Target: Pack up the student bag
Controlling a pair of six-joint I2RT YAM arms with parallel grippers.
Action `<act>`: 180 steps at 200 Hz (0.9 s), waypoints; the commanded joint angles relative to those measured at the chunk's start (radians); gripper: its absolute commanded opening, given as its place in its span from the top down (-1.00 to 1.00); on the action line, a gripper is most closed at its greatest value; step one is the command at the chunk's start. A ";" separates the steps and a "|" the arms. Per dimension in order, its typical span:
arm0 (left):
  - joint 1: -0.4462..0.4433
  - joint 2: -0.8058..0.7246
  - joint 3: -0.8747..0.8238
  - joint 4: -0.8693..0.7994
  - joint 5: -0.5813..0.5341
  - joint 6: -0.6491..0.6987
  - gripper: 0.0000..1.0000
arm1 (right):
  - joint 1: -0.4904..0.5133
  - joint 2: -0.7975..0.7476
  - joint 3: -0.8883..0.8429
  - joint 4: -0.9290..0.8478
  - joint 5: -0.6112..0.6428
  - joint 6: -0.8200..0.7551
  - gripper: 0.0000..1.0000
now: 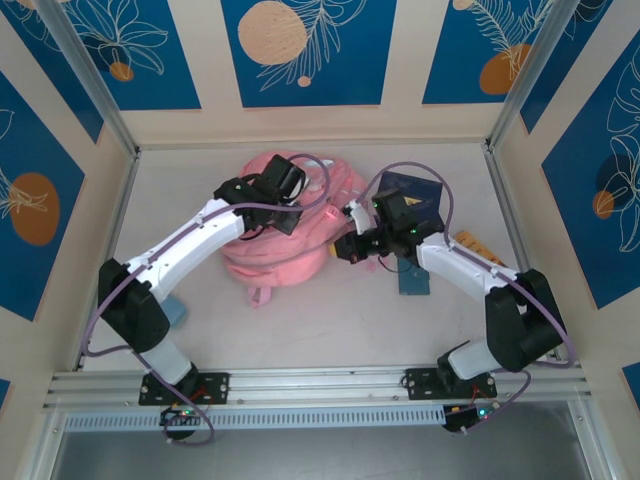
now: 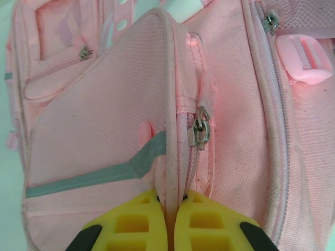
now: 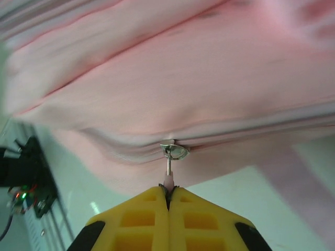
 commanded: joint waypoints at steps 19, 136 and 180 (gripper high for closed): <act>0.006 0.056 0.082 0.129 0.150 -0.093 0.93 | 0.173 -0.074 -0.070 0.074 -0.051 -0.049 1.00; 0.023 0.021 -0.018 0.071 0.250 0.176 -0.33 | -0.079 -0.154 -0.140 0.045 0.296 0.170 1.00; -0.017 0.115 -0.022 0.046 0.236 0.334 -0.33 | -0.098 -0.116 -0.104 0.008 0.296 0.177 1.00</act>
